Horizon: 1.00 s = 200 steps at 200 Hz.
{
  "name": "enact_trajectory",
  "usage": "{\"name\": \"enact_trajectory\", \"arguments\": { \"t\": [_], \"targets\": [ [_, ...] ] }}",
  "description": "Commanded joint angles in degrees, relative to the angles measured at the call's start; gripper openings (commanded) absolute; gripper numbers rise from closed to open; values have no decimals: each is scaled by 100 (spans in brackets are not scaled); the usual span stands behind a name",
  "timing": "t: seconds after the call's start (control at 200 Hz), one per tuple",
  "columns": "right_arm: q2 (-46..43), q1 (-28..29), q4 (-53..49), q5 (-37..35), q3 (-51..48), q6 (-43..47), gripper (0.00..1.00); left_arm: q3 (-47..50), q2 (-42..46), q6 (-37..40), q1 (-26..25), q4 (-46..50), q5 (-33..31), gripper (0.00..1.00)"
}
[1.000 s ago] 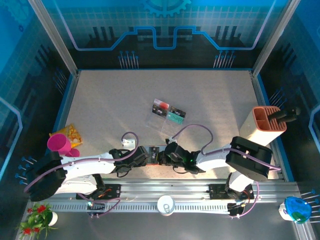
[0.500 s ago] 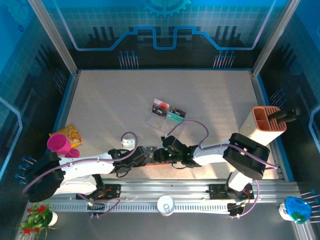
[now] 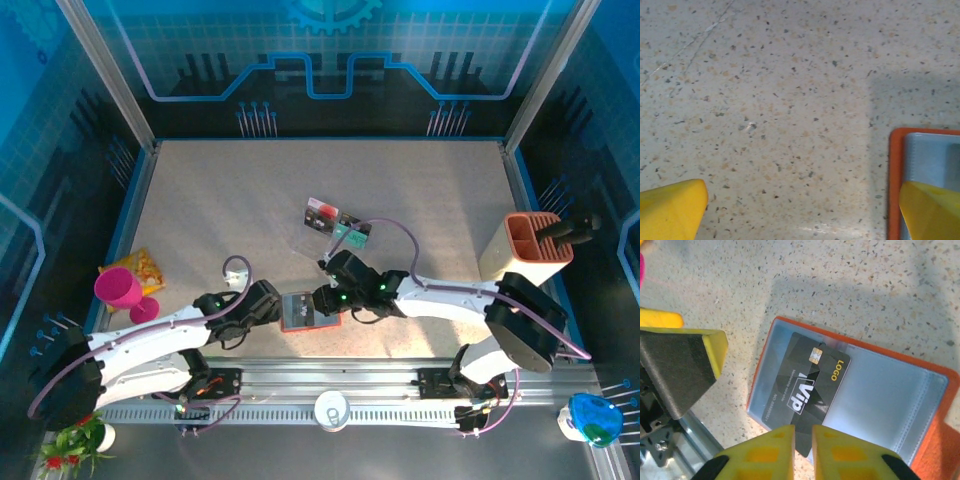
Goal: Put the credit cards into the card holder
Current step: Insert the credit card into the card slot.
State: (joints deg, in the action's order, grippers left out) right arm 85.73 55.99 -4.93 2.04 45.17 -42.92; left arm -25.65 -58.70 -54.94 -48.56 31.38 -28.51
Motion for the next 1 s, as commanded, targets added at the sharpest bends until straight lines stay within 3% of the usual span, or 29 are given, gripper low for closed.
{"name": "enact_trajectory", "arguments": {
  "t": [0.0, 0.605, 0.996],
  "targets": [
    [389, 94, -431, 81, 271, 392, 12, -29, -171, 166, 72, 316, 168, 99],
    [1717, 305, -526, 239, 1101, 521, 6, -94, -1244, 333, 76, -373, 499, 99],
    [1762, 369, -537, 505, 1450, 463, 6, -29, -1301, 332, 83, -501, 519, 99]
  ]
}}
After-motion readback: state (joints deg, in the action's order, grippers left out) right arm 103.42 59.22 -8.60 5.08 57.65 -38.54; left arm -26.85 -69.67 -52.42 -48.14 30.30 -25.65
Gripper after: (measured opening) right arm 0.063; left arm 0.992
